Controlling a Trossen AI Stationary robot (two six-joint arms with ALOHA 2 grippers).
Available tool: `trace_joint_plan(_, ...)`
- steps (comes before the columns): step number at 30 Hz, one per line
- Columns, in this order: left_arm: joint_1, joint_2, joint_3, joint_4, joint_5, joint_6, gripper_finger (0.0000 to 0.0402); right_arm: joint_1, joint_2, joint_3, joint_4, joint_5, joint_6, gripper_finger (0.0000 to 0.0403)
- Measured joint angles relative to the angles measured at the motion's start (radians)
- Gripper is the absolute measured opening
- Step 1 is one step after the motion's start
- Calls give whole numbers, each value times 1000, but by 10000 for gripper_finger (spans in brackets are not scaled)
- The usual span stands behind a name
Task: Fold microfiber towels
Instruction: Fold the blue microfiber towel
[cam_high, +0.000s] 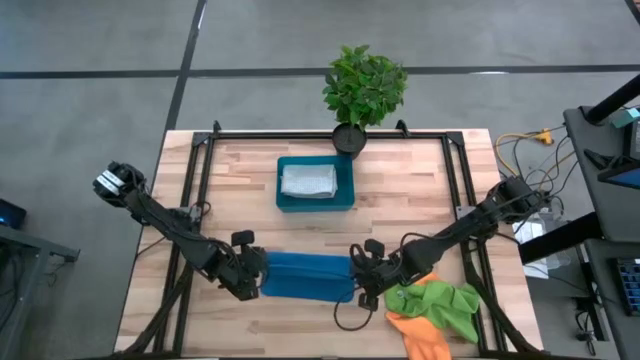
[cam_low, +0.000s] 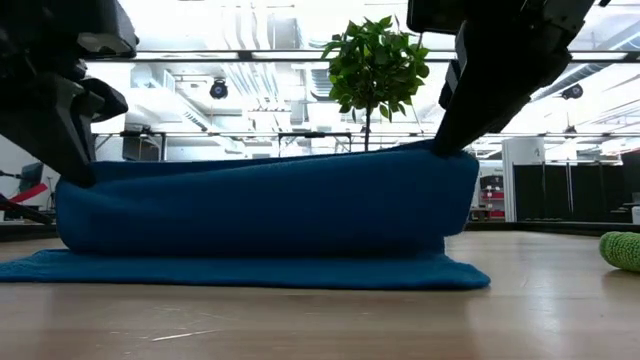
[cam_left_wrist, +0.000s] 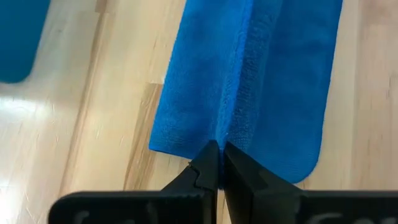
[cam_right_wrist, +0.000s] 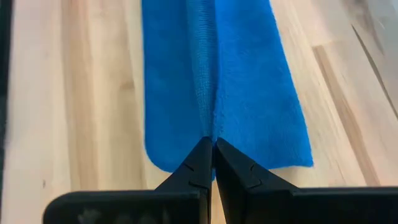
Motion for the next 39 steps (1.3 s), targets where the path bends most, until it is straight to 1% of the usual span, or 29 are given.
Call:
trace_joint_plan(3, -17, 14, 0, -1, -24, 8, 0, 0, 10, -14, 46, 0, -16, 8)
trace_joint_plan(7, -37, 40, 0, -1, -37, 28, 0, 10, 54, -20, 94, -7, -35, 8)
trace_joint_plan(13, -63, 57, 3, 14, -38, 93, 0, 39, 100, -18, 95, -8, -48, 8)
trace_joint_plan(17, -76, 55, 3, 26, -14, 161, 0, 45, 101, -18, 97, -8, -61, 9)
trace_joint_plan(20, -79, 55, 2, 33, 23, 211, 0, 44, 101, -17, 118, -28, -65, 9)
trace_joint_plan(26, -79, 57, -4, 32, 55, 236, 0, 45, 101, -19, 173, -37, -60, 13)
trace_joint_plan(29, -78, 57, -4, 26, 59, 236, 0, 41, 101, -20, 174, -62, -56, 29)
trace_joint_plan(33, -78, 57, -5, 26, 88, 237, 3, 40, 101, -20, 192, -107, -53, 65)
trace_joint_plan(35, -78, 54, -5, 24, 105, 238, 15, 40, 101, -17, 192, -109, -44, 84)
trace_joint_plan(39, -78, 35, 3, 26, 121, 236, 50, 35, 89, -16, 195, -102, -4, 114)
